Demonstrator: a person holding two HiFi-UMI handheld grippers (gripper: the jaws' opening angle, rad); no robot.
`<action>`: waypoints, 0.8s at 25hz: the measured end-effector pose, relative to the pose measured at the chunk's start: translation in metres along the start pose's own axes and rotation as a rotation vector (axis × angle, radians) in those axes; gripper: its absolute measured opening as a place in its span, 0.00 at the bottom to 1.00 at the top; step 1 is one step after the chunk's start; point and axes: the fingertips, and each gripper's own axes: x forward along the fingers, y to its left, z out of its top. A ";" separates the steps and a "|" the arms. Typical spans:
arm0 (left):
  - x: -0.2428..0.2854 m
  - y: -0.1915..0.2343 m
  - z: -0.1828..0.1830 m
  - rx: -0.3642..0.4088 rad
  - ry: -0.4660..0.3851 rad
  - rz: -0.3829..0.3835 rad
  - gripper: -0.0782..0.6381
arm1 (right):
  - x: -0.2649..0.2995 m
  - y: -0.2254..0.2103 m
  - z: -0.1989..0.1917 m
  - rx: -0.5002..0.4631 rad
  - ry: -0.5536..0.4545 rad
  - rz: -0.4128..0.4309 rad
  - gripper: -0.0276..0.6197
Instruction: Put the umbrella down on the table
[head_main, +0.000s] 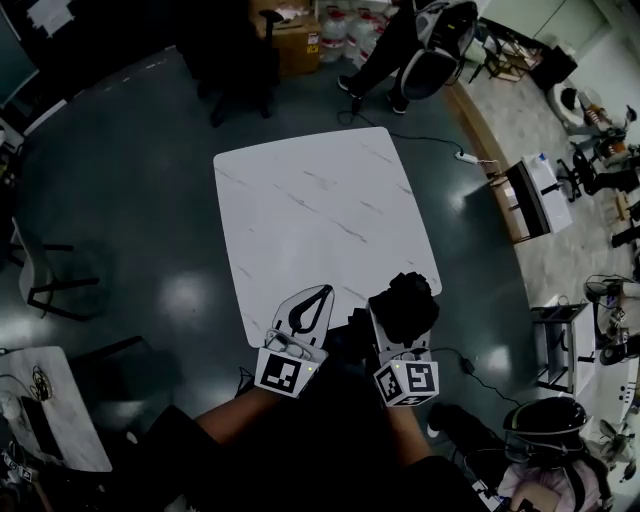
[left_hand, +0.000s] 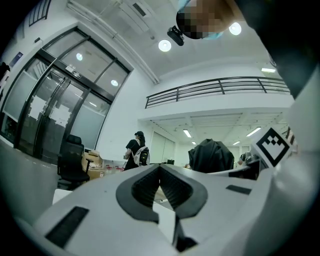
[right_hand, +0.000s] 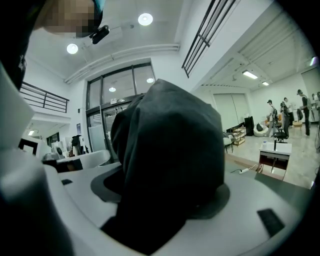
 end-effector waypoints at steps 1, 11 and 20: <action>0.011 0.002 -0.001 0.004 -0.001 0.010 0.12 | 0.009 -0.007 0.001 0.006 0.003 0.009 0.56; 0.135 0.009 -0.033 0.082 0.036 0.061 0.12 | 0.093 -0.093 -0.010 0.034 0.084 0.097 0.56; 0.194 0.040 -0.057 0.111 0.084 0.175 0.12 | 0.155 -0.144 -0.054 0.050 0.230 0.161 0.56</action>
